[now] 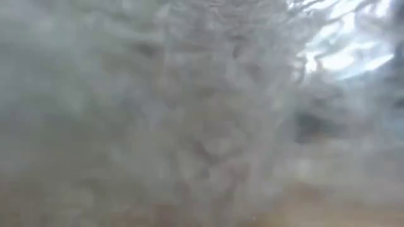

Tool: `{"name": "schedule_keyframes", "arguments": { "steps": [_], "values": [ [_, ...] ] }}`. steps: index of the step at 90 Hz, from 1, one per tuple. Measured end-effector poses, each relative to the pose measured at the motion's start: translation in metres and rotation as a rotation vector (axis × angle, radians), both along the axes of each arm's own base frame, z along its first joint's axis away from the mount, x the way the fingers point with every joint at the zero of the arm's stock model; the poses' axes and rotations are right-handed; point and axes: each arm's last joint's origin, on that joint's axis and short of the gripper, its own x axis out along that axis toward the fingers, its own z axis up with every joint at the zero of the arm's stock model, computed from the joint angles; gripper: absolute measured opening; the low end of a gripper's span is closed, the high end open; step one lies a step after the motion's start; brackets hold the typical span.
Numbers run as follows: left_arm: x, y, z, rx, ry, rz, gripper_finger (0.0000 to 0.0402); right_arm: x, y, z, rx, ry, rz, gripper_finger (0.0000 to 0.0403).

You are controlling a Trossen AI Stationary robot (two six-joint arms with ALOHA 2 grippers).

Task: Wrap mug
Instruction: Wrap the red patterned mug with bubble wrap

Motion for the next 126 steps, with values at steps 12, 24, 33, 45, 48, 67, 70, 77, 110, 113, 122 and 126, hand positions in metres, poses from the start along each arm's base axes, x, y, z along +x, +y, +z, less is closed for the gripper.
{"name": "schedule_keyframes", "arguments": {
  "steps": [12,24,33,45,48,67,70,77,110,113,122,126],
  "values": [
    [0.0,0.0,0.0,-0.001,0.0,0.001,0.0167,0.002,-0.014,-0.004,-0.069,0.008,-0.082,0.0242],
    [0.0,0.0,0.0,-0.001,0.0,0.002,0.0167,0.01,-0.017,-0.024,-0.082,0.049,-0.11,0.0242],
    [0.0,0.0,0.0,-0.001,0.0,0.001,0.0167,0.013,-0.015,-0.036,-0.08,0.06,-0.121,0.0242],
    [0.0,0.0,0.0,0.0,0.0,0.002,0.0167,0.015,-0.007,-0.05,-0.015,0.062,-0.126,0.0242],
    [0.0,0.0,0.0,0.0,0.0,0.002,0.0167,0.015,-0.005,-0.052,-0.005,0.056,-0.128,0.0242],
    [0.0,0.0,0.0,-0.001,-0.004,0.005,0.0167,0.015,-0.005,-0.085,0.015,0.065,-0.2,0.0242],
    [0.0,0.0,0.001,-0.003,-0.007,0.005,0.0167,0.015,-0.006,-0.091,0.017,0.068,-0.217,0.0242],
    [0.001,0.0,0.001,-0.002,-0.008,0.007,0.0167,0.013,-0.008,-0.099,0.024,0.08,-0.235,0.0242],
    [0.0,0.0,0.0,0.001,-0.004,0.005,0.0167,0.015,-0.004,-0.055,0.081,0.081,-0.135,0.0242],
    [0.0,0.0,0.0,0.002,-0.003,0.006,0.0167,0.015,-0.004,-0.048,0.081,0.081,-0.13,0.0242],
    [0.0,0.0,0.0,0.002,-0.003,0.005,0.0167,0.013,-0.006,-0.03,0.079,0.066,-0.119,0.0242],
    [0.0,0.0,0.0,0.001,-0.003,0.005,0.0167,0.012,-0.007,-0.024,0.078,0.061,-0.12,0.0242]
  ]
}}
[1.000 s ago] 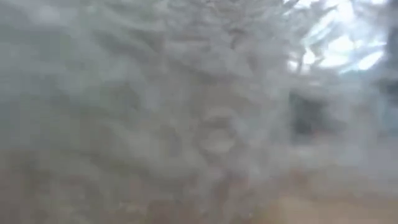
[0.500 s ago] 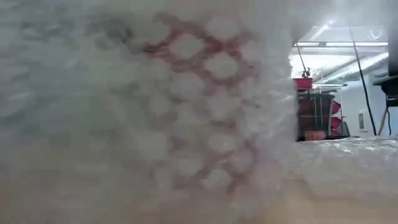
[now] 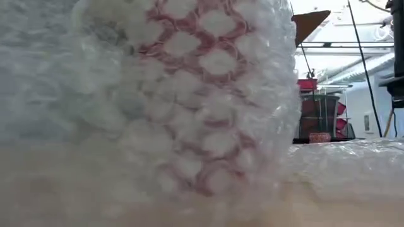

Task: Wrap mug
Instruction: Wrap the red patterned mug with bubble wrap

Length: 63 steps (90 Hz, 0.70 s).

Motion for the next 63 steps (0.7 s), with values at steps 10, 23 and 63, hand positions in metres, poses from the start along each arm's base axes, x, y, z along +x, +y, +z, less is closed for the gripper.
{"name": "schedule_keyframes", "arguments": {
  "steps": [10,23,63],
  "values": [
    [0.0,0.0,0.0,0.0,0.0,-0.001,0.0167,0.001,-0.005,0.003,-0.033,-0.006,-0.015,0.0242],
    [0.0,0.0,0.0,-0.002,0.001,-0.002,0.0167,0.007,-0.014,-0.011,-0.056,-0.007,-0.046,0.0242],
    [0.001,0.0,0.001,-0.004,-0.008,0.001,0.0167,0.005,-0.013,-0.092,0.053,0.075,-0.089,0.0242]
  ]
}}
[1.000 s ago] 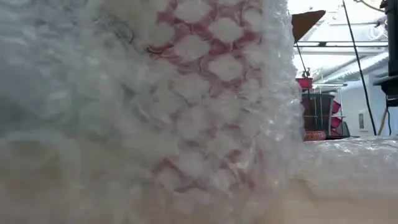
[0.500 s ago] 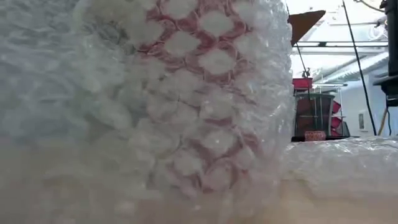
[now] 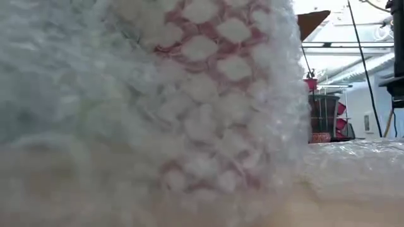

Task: Wrap mug
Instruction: Wrap the red patterned mug with bubble wrap

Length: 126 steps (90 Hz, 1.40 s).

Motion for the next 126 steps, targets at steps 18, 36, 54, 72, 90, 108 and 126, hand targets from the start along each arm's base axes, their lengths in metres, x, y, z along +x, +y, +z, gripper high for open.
{"name": "schedule_keyframes", "arguments": {
  "steps": [18,36,54,72,90,108,126],
  "values": [
    [0.0,0.0,0.0,0.0,0.0,-0.001,0.0167,-0.001,0.0,0.026,0.021,-0.009,0.046,0.0242],
    [-0.001,0.0,-0.001,0.002,0.008,-0.008,0.0167,-0.016,0.004,0.092,0.032,-0.065,0.085,0.0242],
    [-0.001,0.0,-0.001,0.001,0.007,-0.008,0.0167,-0.038,0.028,0.112,0.057,-0.096,0.112,0.0242],
    [-0.001,0.0,-0.001,-0.001,0.007,-0.007,0.0167,-0.054,0.068,0.099,0.078,-0.133,0.164,0.0242],
    [-0.001,0.0,-0.001,-0.002,0.006,-0.006,0.0167,-0.068,0.105,0.082,-0.028,-0.236,0.179,0.0242],
    [-0.001,0.0,0.0,-0.003,0.006,-0.005,0.0167,-0.073,0.133,0.051,-0.095,-0.273,0.228,0.0242],
    [-0.001,0.0,0.0,-0.003,0.005,-0.005,0.0167,-0.058,0.152,0.021,-0.054,-0.343,0.266,0.0242]
  ]
}}
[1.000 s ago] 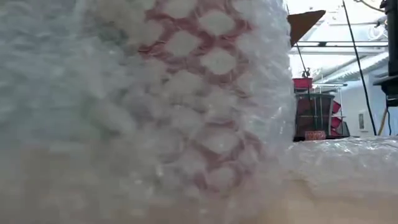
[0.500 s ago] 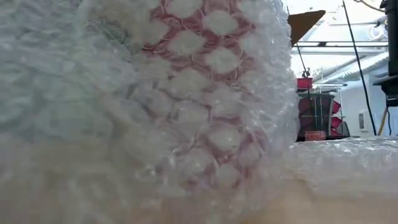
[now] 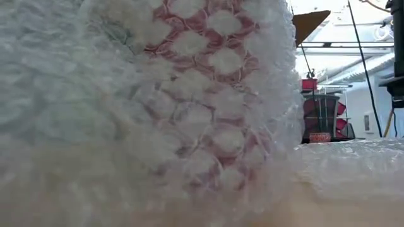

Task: Wrap mug
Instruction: Wrap the red patterned mug with bubble wrap

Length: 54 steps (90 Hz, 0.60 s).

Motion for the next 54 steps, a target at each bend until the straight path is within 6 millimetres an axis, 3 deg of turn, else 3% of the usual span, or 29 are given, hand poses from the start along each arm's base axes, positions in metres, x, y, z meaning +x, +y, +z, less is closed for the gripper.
{"name": "schedule_keyframes", "arguments": {
  "steps": [22,45,54],
  "values": [
    [0.0,0.0,0.0,0.0,0.0,0.001,0.0167,0.021,-0.007,0.005,-0.03,-0.065,0.09,0.0242],
    [0.0,0.0,0.0,0.0,0.0,0.001,0.0167,0.019,-0.011,0.041,-0.112,-0.045,0.22,0.0242],
    [0.0,0.0,0.0,0.0,0.0,0.001,0.0167,0.022,-0.013,0.044,-0.137,-0.055,0.253,0.0242]
  ]
}}
